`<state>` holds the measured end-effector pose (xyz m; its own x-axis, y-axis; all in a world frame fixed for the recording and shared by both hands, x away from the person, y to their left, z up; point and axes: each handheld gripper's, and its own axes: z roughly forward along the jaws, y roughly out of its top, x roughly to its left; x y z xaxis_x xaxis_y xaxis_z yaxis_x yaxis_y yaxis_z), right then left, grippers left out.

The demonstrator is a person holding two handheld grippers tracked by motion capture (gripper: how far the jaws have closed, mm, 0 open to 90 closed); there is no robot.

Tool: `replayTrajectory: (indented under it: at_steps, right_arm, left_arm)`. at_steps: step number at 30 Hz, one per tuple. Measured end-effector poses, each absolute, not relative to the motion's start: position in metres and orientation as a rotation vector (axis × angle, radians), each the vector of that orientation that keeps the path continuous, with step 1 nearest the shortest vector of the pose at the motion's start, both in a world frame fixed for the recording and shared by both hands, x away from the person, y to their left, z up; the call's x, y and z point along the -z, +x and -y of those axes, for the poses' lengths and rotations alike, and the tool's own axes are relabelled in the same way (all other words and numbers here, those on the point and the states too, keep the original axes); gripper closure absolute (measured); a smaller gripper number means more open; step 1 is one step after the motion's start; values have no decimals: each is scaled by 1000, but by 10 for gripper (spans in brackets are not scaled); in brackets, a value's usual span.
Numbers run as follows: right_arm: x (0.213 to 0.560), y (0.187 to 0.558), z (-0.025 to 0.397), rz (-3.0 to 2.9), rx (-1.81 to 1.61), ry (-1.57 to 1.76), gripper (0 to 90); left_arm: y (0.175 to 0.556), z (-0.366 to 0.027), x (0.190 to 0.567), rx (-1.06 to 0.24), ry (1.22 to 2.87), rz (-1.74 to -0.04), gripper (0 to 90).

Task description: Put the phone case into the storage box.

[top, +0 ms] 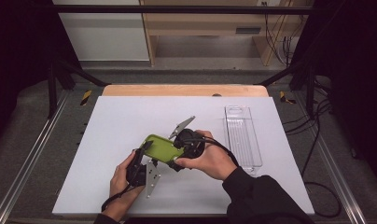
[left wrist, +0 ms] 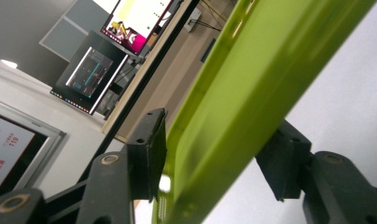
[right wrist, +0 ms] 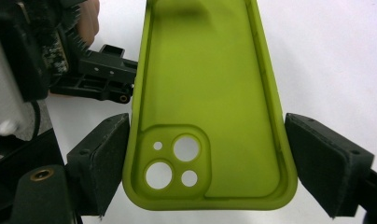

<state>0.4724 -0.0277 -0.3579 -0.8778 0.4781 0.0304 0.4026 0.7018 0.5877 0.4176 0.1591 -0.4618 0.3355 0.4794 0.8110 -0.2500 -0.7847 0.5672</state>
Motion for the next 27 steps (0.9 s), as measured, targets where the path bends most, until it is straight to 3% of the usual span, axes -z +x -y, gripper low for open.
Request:
replayTrajectory:
  at_steps: [17,27]
  right_arm:
    - [364,480,19,-2818,-905,754,172]
    - [363,479,18,-2833,-907,736,171]
  left_arm:
    - [418,-158,464,-1533,1999,-160,573]
    - [418,-158,465,-1542,2005,-152,699]
